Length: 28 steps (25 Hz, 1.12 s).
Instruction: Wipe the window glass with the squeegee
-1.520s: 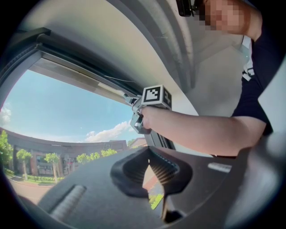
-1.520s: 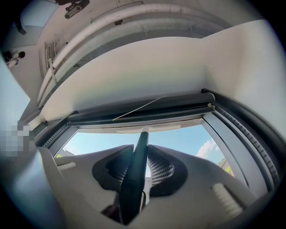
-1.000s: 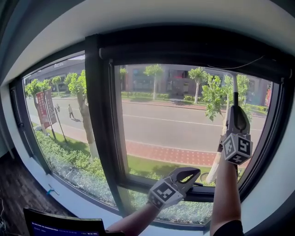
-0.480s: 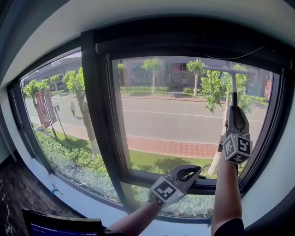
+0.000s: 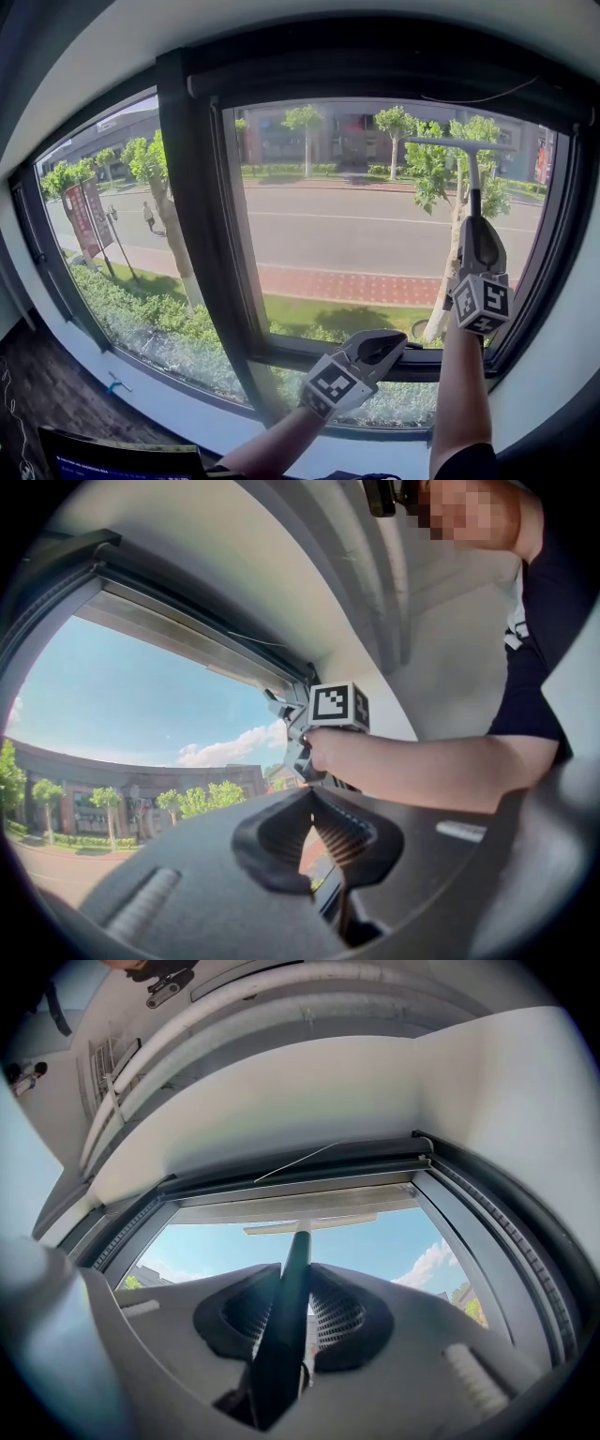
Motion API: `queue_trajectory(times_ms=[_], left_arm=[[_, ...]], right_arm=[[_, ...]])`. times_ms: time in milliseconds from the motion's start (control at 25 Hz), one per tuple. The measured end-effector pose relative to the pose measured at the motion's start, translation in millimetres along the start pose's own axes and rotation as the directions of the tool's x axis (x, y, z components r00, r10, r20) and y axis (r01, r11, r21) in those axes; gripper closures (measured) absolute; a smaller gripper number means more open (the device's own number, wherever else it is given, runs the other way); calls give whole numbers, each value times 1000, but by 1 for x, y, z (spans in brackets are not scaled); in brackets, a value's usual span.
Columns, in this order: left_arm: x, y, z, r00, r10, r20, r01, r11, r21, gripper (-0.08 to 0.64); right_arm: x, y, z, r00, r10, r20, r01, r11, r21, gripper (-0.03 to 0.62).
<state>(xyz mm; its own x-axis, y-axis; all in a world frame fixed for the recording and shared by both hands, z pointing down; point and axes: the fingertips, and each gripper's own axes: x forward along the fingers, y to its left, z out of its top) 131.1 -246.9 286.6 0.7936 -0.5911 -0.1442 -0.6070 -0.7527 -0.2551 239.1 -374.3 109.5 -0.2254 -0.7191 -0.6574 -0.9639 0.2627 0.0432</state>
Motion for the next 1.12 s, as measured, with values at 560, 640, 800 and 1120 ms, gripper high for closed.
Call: queue_trajectory(times_ms=[560,640,800,1120], left_arm=[[-15,-15,-14,1000,-24,-6,24,997,-80,558],[-15,-17,-17,1000,-26,-2,25,996,-84,558],[-20,-18,-22,1000,-12,-10,12,998,-58,558],[-30,-25,-31,1000,-10,-22,8,996,-93,558]], right_arm=[[-41,3,-31,996,-12,-92,12,1000,-3,494],[-46,3,-35,995,-14,-103,14,1000,-1,494],[-58,3,-44,991,-17,-130,17,1000,3,494],[-85,6,-67,984,-25,-179,28,999,15,494]])
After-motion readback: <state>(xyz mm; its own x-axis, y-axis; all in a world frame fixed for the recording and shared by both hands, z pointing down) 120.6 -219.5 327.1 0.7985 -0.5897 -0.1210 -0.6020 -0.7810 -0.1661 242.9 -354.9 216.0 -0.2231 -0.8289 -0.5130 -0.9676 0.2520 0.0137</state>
